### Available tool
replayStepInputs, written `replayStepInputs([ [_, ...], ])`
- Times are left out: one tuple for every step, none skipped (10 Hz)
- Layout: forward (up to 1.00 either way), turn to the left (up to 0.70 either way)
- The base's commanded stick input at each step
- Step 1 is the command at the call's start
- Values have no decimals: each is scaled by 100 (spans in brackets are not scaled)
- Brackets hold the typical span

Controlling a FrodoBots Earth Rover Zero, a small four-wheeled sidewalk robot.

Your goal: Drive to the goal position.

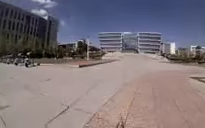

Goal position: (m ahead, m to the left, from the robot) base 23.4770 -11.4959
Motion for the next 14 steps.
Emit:
replayStepInputs([
  [70, -3],
  [70, -3],
  [70, -3],
  [70, -3],
  [70, -3],
  [70, -3],
  [70, -3],
  [70, -3],
  [70, -3],
  [70, -3],
  [70, -3],
  [70, -3],
  [70, -3],
  [70, -3],
])
